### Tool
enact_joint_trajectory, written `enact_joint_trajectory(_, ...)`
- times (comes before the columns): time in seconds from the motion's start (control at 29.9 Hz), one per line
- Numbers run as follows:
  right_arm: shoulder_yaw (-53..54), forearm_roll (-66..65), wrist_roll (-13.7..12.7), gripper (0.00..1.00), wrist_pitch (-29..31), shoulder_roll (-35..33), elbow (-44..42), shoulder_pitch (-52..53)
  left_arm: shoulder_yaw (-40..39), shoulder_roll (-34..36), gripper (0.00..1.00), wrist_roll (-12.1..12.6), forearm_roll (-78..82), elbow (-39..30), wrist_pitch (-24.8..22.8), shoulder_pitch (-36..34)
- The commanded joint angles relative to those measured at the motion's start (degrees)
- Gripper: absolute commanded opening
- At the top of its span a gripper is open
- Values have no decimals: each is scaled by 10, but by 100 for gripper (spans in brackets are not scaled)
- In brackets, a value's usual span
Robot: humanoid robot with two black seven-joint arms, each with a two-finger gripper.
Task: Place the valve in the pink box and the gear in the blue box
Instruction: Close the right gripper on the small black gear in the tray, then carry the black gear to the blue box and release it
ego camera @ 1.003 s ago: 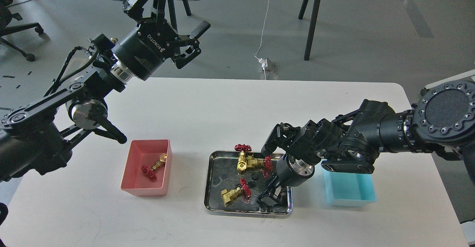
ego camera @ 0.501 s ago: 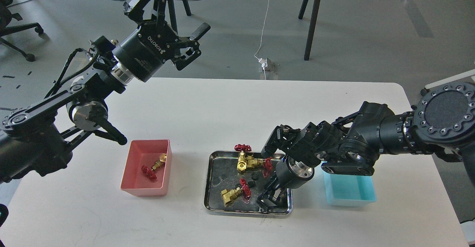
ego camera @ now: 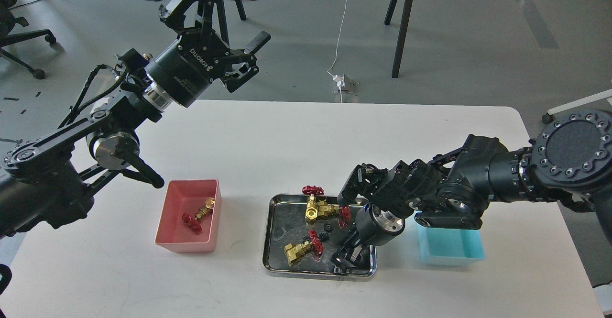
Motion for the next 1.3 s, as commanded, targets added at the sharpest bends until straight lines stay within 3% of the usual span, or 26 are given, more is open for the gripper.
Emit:
enact_joint_trajectory(0.0, 0, 0, -3, 37, 0, 0, 0, 0, 0, -2, 99, 0, 0, 3, 0, 0)
enact_joint_trajectory(0.5, -4, 1, 2, 15, 7, 0, 3, 4, -1, -3, 99, 0, 0, 3, 0, 6)
enact_joint_trajectory(0.7, -4, 10, 5, 11, 7, 0, 8, 24, -1, -4, 99, 0, 0, 3, 0, 6)
enact_joint_trajectory(1.04, 0, 64, 7, 9, 7, -3, 122, 138, 0, -15, 99, 0, 0, 3, 0, 6)
enact_joint_trajectory(1.27, -13, 55, 7, 9, 8, -256, 231, 190, 3, -20, 99, 0, 0, 3, 0, 6)
